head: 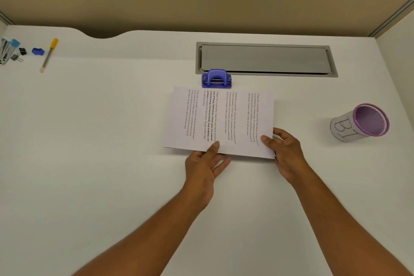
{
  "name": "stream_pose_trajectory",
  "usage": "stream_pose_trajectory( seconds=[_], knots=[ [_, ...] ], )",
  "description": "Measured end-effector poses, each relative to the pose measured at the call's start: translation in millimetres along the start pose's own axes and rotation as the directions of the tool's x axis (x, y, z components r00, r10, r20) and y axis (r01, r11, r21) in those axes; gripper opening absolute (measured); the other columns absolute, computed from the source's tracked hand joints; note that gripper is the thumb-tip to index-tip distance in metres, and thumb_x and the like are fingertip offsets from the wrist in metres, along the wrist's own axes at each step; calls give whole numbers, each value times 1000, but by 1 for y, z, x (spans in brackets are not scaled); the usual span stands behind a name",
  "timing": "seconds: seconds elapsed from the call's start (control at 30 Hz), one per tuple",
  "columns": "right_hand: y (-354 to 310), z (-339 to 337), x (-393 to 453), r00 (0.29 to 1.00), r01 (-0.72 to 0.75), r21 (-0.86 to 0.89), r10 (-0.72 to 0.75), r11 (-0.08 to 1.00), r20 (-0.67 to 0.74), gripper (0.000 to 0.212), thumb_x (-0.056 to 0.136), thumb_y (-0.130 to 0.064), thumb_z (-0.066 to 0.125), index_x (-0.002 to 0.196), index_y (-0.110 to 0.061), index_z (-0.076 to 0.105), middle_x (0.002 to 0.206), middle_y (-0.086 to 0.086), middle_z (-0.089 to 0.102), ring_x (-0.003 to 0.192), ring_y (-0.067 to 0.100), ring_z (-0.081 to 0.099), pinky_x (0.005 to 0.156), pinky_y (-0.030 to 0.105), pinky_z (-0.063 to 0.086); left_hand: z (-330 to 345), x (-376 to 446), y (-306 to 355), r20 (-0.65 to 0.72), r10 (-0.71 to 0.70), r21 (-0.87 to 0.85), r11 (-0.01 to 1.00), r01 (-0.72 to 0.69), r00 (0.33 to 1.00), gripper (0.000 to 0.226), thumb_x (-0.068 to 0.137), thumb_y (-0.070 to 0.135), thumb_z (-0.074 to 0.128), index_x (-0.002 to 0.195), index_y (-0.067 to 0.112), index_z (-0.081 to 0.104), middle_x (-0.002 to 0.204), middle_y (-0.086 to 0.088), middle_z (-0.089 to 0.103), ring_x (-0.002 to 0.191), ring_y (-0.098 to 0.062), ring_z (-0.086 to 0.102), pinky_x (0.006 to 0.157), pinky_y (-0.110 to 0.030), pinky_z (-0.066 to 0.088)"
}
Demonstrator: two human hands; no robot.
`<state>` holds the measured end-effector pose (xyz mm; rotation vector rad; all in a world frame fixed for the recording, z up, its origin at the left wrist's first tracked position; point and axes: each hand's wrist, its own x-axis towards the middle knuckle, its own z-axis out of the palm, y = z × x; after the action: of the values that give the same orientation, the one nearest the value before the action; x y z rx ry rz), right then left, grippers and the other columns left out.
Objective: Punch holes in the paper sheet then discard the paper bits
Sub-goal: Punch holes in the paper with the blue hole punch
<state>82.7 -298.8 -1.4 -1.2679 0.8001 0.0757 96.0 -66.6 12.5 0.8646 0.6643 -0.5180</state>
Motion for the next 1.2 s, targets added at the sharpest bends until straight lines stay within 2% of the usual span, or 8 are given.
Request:
stream_pose_trajectory(
  seconds=[0.2, 0.53, 0.63, 0.7, 0.77, 0.87, 1.0, 1.2],
  knots=[
    [-6, 2, 2, 1000, 3, -47, -4, 999, -27, 28, 92, -6, 77, 117, -17, 70, 115, 6, 79, 110, 28, 75, 103, 49, 55, 14, 8, -1, -153, 1, -8, 1000, -2, 988, 38, 98, -5, 73, 134, 3, 69, 124, -10, 80, 94, -24, 82, 78, -37, 68],
    [-31, -3, 23, 999, 36, -242, -28, 970, 39, 37, 86, -10, 84, 119, -18, 69, 107, 6, 81, 100, 27, 78, 76, 40, 64, 9, 20, -11, -202, 8, -98, 995, -28, 979, 42, 97, -7, 71, 138, 5, 67, 121, -9, 81, 93, -24, 83, 72, -32, 67],
    [-54, 1, 43, 985, 116, -354, -152, 928, -76, 38, 86, -6, 83, 119, -14, 68, 106, 10, 79, 94, 26, 77, 77, 38, 65, 6, 25, -11, -195, 4, -96, 995, -23, 981, 41, 97, -7, 72, 137, 2, 67, 123, -11, 80, 93, -23, 83, 71, -30, 67],
    [-74, 11, 58, 931, 250, -523, -350, 814, -100, 29, 91, -7, 76, 118, -13, 68, 108, 7, 77, 89, 16, 75, 81, 23, 62, 5, 27, -12, -202, -5, -96, 995, -15, 979, 44, 96, -7, 73, 139, -3, 64, 122, -14, 79, 90, -23, 83, 69, -29, 66],
    [-94, 30, 69, 850, 394, -649, -527, 650, -11, 24, 95, -11, 70, 119, -11, 70, 112, 1, 74, 88, 5, 70, 78, 7, 52, 5, 29, -13, -202, -10, -97, 995, -10, 979, 44, 96, -7, 73, 139, -4, 63, 122, -14, 79, 89, -23, 83, 70, -29, 66],
    [-119, 70, 82, 769, 525, -725, -613, 446, 180, 30, 99, -12, 64, 128, -10, 69, 122, 0, 72, 101, 10, 67, 91, 16, 52, 4, 32, -13, -195, -13, -90, 996, -5, 981, 39, 96, -7, 74, 134, -3, 67, 120, -13, 81, 89, -23, 83, 71, -31, 67],
    [-131, 116, 97, 745, 564, -800, -544, 205, 386, 38, 103, -15, 59, 141, -16, 62, 144, 2, 62, 128, 17, 60, 110, 30, 46, 8, 34, -12, -187, -9, -72, 997, -5, 982, 35, 97, -5, 73, 131, -2, 68, 123, -15, 79, 87, -22, 83, 72, -31, 67],
    [-127, 149, 112, 792, 551, -830, -369, 89, 486, 45, 105, -12, 55, 150, -17, 52, 155, 5, 52, 139, 24, 51, 113, 34, 41, 16, 37, -10, -188, -11, -63, 998, 0, 982, 30, 98, -5, 72, 128, -3, 69, 120, -13, 80, 86, -22, 83, 73, -31, 67]
  ],
)
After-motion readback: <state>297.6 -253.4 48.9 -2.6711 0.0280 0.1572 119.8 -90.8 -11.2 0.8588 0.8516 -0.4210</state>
